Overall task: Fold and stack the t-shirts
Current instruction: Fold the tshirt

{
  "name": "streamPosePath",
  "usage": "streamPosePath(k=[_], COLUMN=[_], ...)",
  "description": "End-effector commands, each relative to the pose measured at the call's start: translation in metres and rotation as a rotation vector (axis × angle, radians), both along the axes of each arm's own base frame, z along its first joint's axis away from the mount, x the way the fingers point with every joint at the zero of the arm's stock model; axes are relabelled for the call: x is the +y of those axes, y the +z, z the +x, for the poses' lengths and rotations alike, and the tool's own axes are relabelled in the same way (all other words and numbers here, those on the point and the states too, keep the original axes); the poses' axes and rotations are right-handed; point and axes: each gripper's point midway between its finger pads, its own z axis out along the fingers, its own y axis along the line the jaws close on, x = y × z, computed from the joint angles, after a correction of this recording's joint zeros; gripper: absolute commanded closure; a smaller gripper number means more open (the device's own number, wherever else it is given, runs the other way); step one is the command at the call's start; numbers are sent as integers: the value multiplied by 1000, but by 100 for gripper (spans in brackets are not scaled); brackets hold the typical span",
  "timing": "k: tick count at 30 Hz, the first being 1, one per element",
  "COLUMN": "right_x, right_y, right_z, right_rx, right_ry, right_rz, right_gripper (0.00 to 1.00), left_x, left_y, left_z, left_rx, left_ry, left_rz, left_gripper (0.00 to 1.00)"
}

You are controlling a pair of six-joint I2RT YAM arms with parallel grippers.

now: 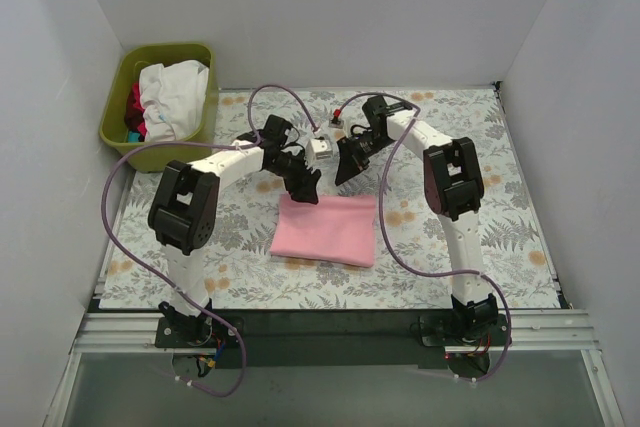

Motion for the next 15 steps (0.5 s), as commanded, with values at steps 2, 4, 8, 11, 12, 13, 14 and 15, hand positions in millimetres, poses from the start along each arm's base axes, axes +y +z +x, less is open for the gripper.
streamPosePath(k=[2,4,8,11,12,13,14,15], right_x=[23,24,26,26,26,26,26,27], right_y=[16,4,-11,-15,-15,-15,-14,-14], right_z=[-5,-11,-23,-25,-24,-23,-22,-22], right_rx=[48,76,109,120,113,110,105,102], right_ry=[15,19,35,37,37,36,35,36], right_rz=[92,84,71,72,71,68,70,70], right_gripper=[80,80,80,81,81,82,81,81], left_x=[-11,-12,-16,-19,-20,-20,-21,-21], left_y=[4,0,-6,-10,-11,-14,-16,-18], left_z=[10,9,4,-1,-2,-4,-5,-6], left_rx=[-114,-112,-107,-95,-96,-86,-84,-78], left_ry=[-36,-40,-68,-86,-96,-99,-104,-104], left_rz=[-9,-8,-10,-16,-17,-12,-9,-5], left_gripper=[45,44,44,46,46,47,49,50])
